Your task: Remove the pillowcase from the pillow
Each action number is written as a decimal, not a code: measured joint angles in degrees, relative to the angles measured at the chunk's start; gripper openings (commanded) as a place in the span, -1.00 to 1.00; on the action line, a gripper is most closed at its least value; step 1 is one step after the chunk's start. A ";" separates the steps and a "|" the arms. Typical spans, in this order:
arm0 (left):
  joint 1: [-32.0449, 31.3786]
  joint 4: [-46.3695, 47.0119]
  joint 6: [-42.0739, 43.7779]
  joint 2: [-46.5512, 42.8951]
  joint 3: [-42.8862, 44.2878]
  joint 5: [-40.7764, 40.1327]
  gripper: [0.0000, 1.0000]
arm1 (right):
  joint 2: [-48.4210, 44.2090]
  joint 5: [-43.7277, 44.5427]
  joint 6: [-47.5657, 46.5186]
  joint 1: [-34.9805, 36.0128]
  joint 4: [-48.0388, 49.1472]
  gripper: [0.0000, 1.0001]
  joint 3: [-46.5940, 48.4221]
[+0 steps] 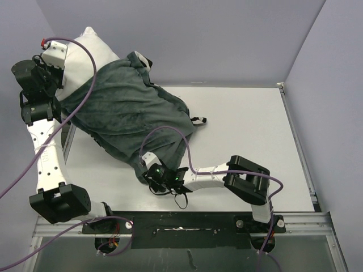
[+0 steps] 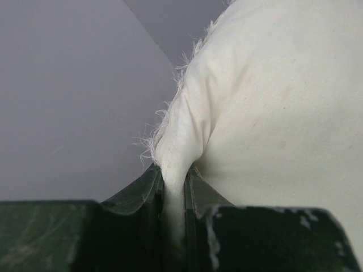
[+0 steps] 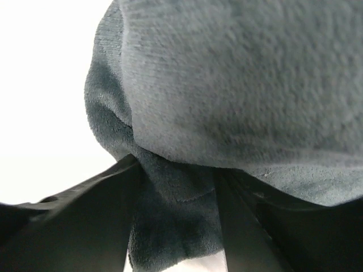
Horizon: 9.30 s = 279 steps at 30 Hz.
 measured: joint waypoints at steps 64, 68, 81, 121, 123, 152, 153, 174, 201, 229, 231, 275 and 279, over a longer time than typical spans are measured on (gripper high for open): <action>-2.78 -14.43 3.67 0.85 -3.85 7.08 -1.00 | -37.00 -9.55 10.86 -46.90 -34.10 0.69 3.56; -2.49 -15.04 3.91 0.85 -4.57 7.10 -1.00 | -28.35 -11.43 10.51 -52.74 -33.40 0.71 6.01; -2.32 -15.04 5.09 0.83 -9.60 8.48 -1.00 | -10.91 -13.14 13.57 -55.93 -31.45 0.70 11.21; 5.44 -20.85 6.43 3.37 -7.34 15.41 -1.00 | -18.05 -21.55 16.74 -78.62 -38.05 -1.00 7.26; 6.51 -21.44 6.14 3.87 -6.91 16.81 -1.00 | -18.97 -21.59 16.17 -79.91 -39.32 -1.00 6.64; 4.44 -19.04 5.55 5.99 -7.41 14.53 -1.00 | -47.12 -3.45 4.13 -48.96 -34.88 0.26 -3.48; 3.89 -18.78 5.42 5.99 -7.41 14.16 -1.00 | -50.77 -3.19 3.21 -44.61 -34.25 0.27 -4.83; 2.75 -17.55 4.59 5.99 -7.37 12.20 -1.00 | -25.40 13.88 -0.31 17.66 -40.83 0.44 -7.63; 2.93 -28.22 -0.39 7.37 3.06 14.36 -1.00 | -70.29 22.27 57.86 7.02 -69.64 -1.00 -22.47; 8.57 -40.41 -4.20 19.50 27.17 11.28 -1.00 | -50.84 19.45 46.31 -20.59 -74.29 -1.00 -7.74; 8.68 -40.68 -4.22 19.52 27.17 11.17 -1.00 | -50.47 15.61 40.96 -29.33 -69.99 -1.00 -7.72; 12.83 -40.76 -5.07 17.92 29.94 22.12 -1.00 | -21.22 -2.86 2.89 -55.80 -49.42 0.47 14.97; 12.76 -40.76 -5.51 17.92 29.97 21.81 -1.00 | -17.57 -4.61 2.16 -55.76 -45.31 0.47 13.11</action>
